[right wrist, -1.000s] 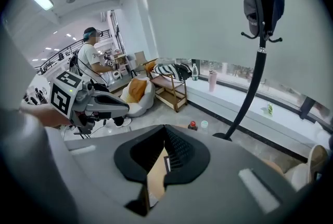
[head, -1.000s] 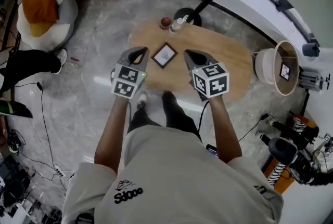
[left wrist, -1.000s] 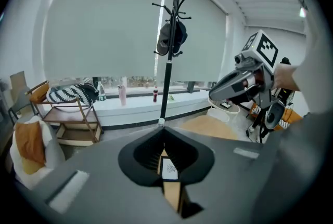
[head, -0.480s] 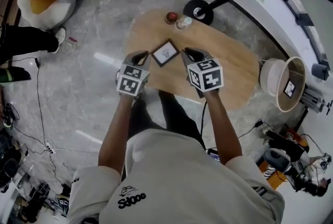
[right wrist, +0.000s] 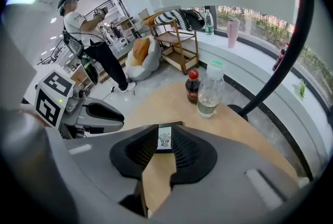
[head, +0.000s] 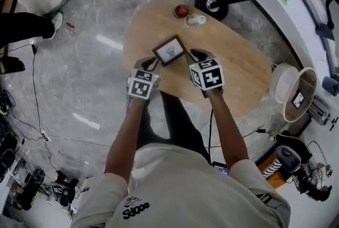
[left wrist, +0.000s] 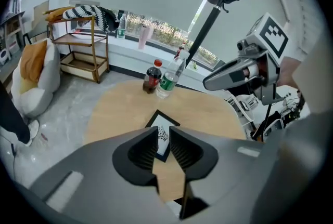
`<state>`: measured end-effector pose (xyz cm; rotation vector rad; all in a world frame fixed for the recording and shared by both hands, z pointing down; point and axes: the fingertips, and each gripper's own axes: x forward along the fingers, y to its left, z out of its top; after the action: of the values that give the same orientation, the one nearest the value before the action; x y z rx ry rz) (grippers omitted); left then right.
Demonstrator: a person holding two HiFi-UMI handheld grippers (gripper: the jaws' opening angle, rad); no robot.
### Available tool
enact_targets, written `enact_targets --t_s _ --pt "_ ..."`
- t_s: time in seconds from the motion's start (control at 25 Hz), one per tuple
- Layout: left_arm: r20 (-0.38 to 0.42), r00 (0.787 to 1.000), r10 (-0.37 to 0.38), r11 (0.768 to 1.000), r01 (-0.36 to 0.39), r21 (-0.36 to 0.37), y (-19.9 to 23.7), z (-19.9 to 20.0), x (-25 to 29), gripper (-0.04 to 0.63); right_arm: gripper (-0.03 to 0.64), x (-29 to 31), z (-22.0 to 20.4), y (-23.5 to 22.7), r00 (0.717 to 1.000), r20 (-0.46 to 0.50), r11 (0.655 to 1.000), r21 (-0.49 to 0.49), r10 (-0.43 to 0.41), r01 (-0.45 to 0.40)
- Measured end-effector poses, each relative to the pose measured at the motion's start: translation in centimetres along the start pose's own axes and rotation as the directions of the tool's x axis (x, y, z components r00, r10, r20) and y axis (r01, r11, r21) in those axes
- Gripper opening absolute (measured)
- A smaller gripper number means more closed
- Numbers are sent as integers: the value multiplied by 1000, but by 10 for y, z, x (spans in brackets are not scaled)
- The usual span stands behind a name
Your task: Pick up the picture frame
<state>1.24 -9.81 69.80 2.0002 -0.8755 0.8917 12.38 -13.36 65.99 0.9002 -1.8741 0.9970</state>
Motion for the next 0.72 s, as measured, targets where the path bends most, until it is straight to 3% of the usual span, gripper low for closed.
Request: enact_targets --t_s 0.4,0.72 --pt "-57 997 48 981 -58 -184 24 -45 55 92 80 77 -27 -34 995 -94 1000 3 9 -9" --pt "-48 997 62 916 -76 -395 44 -72 90 112 98 130 -46 -43 985 -175 998 -59 5 -16"
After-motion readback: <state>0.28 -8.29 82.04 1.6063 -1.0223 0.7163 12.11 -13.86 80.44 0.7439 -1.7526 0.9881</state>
